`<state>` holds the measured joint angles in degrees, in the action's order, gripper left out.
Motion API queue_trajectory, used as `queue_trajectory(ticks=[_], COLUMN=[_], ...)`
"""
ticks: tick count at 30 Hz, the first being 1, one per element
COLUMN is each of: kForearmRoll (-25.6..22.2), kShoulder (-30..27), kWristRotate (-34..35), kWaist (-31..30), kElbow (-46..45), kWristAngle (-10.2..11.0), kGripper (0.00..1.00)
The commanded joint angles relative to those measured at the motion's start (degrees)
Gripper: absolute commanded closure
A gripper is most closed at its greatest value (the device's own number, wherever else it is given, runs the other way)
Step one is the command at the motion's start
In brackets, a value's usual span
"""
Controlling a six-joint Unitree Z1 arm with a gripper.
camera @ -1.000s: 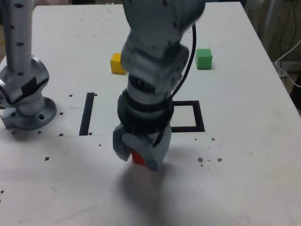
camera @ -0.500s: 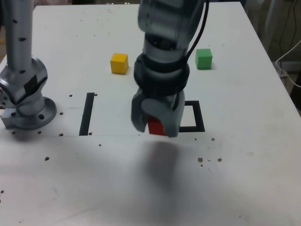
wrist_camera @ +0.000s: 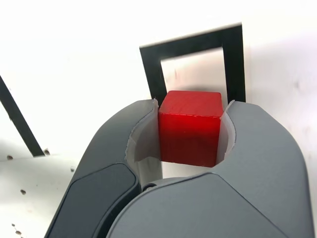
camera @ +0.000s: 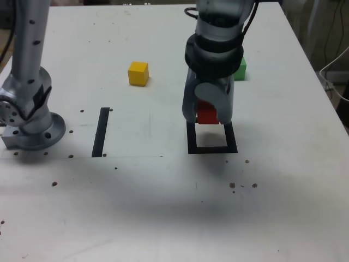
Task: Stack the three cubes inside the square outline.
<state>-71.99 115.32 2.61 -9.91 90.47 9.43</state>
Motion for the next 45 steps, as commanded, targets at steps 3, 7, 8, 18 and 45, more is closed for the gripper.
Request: queue_trajectory(ticks=[3, 7, 8, 18, 45], kForearmRoll=[1.1, 2.2, 2.7, 5.4, 5.4], kShoulder=[1.3, 1.9, 2.0, 3.4, 5.0], kWristRotate=[-1.0, -1.4, -1.4, -1.3, -3.9], kWaist=[2.4, 3.6, 3.7, 3.7, 3.7], kElbow=[-0.1, -0.9, -1.2, -3.2, -3.0], kWristAngle=[-0.5, -1.5, -1.8, -4.6, -6.0], kGripper=[0.79, 0.79, 0.79, 0.79, 0.23])
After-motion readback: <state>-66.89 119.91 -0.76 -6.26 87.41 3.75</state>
